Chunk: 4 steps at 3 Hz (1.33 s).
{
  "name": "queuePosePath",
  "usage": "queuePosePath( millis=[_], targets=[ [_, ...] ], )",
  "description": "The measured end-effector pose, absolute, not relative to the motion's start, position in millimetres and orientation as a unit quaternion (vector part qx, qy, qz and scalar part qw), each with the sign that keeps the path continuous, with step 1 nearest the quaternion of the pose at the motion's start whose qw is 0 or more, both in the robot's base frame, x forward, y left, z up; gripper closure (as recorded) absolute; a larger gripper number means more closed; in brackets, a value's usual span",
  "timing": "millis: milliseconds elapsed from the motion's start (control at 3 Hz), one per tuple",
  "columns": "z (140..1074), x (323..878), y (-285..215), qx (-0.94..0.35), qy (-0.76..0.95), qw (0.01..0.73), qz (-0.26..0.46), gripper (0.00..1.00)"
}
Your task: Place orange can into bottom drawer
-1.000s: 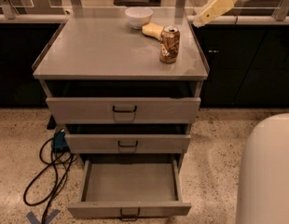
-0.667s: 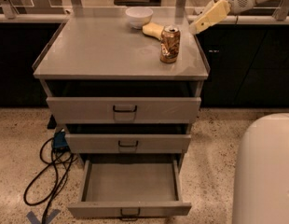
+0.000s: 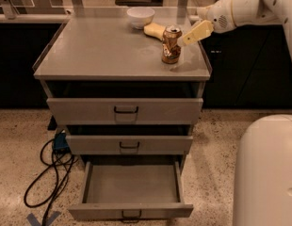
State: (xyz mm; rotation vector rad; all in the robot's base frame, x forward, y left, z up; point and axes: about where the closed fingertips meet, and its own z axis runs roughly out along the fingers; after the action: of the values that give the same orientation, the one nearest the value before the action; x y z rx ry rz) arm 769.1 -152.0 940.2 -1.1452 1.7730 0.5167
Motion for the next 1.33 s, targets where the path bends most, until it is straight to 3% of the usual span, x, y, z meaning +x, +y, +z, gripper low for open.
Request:
queuePosePath(
  millis=[1333],
  targets=[
    [880.5, 805.6, -104.7, -0.426, 0.719, 0.473, 0.279, 0.00]
  ],
)
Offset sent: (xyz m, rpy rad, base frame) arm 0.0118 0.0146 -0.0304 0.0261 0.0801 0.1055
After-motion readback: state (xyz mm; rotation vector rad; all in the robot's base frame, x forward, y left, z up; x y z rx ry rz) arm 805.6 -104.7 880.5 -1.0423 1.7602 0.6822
